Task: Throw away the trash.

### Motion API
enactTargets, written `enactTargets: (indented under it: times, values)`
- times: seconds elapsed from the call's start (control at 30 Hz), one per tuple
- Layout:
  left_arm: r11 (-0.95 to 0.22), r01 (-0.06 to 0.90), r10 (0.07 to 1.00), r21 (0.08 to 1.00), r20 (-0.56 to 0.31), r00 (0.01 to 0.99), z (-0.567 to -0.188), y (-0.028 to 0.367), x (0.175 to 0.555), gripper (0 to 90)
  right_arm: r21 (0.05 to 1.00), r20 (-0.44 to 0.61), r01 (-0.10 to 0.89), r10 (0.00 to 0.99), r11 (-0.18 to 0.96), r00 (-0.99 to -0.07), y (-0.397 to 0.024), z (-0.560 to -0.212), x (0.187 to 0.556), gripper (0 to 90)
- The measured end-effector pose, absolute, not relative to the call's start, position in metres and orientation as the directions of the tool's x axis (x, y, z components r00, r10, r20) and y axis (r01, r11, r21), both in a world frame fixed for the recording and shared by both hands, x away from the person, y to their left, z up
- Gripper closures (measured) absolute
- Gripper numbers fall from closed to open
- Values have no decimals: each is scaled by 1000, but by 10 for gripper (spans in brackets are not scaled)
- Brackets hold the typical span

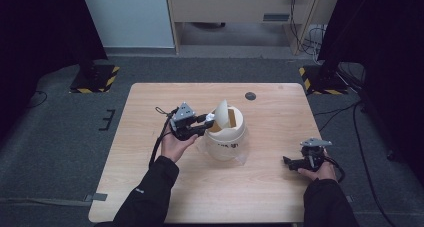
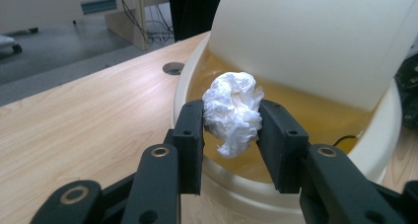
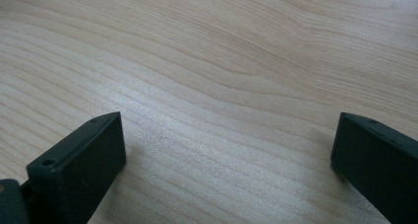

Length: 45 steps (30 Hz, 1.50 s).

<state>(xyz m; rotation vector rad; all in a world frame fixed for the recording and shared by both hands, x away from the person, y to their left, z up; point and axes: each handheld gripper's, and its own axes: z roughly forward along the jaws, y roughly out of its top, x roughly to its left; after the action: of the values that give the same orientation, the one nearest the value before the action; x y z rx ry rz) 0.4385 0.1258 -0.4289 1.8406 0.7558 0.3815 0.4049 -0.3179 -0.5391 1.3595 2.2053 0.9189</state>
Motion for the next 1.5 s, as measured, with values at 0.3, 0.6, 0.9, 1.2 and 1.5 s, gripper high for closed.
enactTargets:
  times: [0.3,0.6,0.9,1.2,1.5]
  values:
    - [-230,307,648,924,-90,757,-427,126,437,541,705,11,636,892,314,-453,-318,-539,405,6]
    - [-216,283,651,935,-78,755,-416,139,425,477,705,12,636,892,314,-453,-318,-539,405,6]
    - [-208,294,672,933,-82,736,-418,167,405,400,705,11,635,891,314,-453,-318,-539,405,6]
    - [-253,372,717,893,-85,692,-445,201,384,273,705,13,636,892,313,-453,-317,-539,404,6]
    - [-347,488,780,801,-43,625,-482,233,373,182,705,11,634,890,317,-456,-317,-539,404,6]
